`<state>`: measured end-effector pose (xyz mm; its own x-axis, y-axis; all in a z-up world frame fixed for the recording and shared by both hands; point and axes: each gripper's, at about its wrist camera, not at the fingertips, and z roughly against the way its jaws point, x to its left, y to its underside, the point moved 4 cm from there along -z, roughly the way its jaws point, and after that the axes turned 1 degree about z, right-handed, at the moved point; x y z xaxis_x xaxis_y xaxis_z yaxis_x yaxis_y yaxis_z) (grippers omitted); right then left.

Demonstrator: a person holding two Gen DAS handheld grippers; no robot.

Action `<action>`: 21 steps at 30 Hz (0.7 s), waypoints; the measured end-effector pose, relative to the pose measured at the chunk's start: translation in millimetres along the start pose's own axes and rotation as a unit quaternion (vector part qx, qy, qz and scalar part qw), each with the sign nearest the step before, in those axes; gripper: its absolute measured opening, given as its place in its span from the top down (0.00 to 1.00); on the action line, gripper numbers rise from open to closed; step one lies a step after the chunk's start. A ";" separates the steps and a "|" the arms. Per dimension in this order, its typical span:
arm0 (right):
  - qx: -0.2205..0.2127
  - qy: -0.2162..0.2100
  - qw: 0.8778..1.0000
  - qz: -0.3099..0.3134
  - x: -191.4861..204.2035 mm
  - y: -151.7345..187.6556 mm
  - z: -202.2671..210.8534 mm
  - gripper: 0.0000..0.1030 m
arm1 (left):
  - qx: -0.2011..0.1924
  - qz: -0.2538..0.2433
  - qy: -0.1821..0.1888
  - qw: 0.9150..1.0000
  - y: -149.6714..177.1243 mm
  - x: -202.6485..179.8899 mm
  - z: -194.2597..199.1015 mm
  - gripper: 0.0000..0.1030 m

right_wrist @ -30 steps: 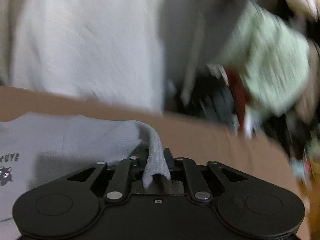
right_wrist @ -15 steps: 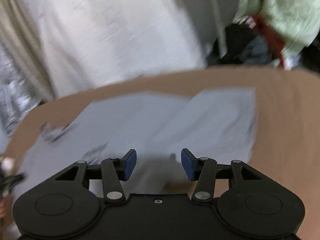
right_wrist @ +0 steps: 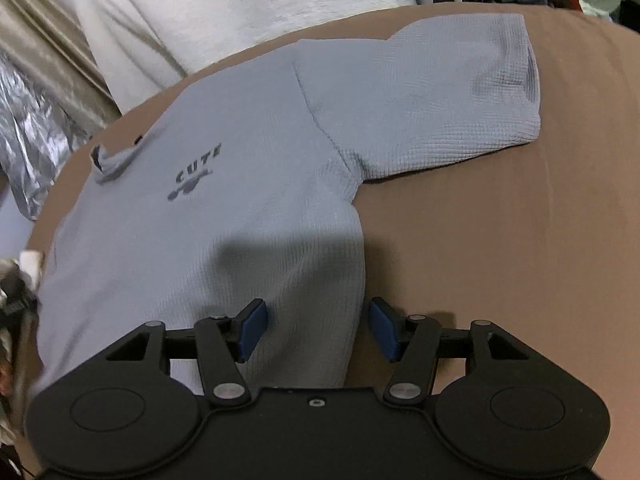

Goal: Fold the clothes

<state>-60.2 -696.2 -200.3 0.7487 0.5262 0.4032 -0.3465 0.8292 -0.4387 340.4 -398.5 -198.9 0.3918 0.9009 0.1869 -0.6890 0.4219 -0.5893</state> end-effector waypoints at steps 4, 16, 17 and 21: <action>-0.019 -0.021 1.000 0.006 0.3 -7.5 -9.6 0.32 | -0.017 0.014 0.000 1.000 -3.0 -3.8 -26.9 0.09; -0.084 -0.013 0.995 0.046 12.0 -20.0 -23.1 0.31 | -0.238 -0.064 -0.257 0.934 -78.9 6.8 47.1 0.97; -0.085 -0.014 0.995 0.045 11.6 -20.5 -24.1 0.31 | -0.229 -0.072 -0.278 0.930 -81.3 6.6 40.7 0.92; -0.075 -0.020 0.996 0.050 10.9 -19.5 -21.8 0.31 | -0.183 -0.152 -0.277 0.931 -62.0 -17.7 31.3 0.56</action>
<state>-32.9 -710.7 -204.9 0.6898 0.6150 0.3820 -0.3285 0.7360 -0.5919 357.1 -437.4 -141.1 0.0898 0.7022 0.7063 -0.3040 0.6947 -0.6520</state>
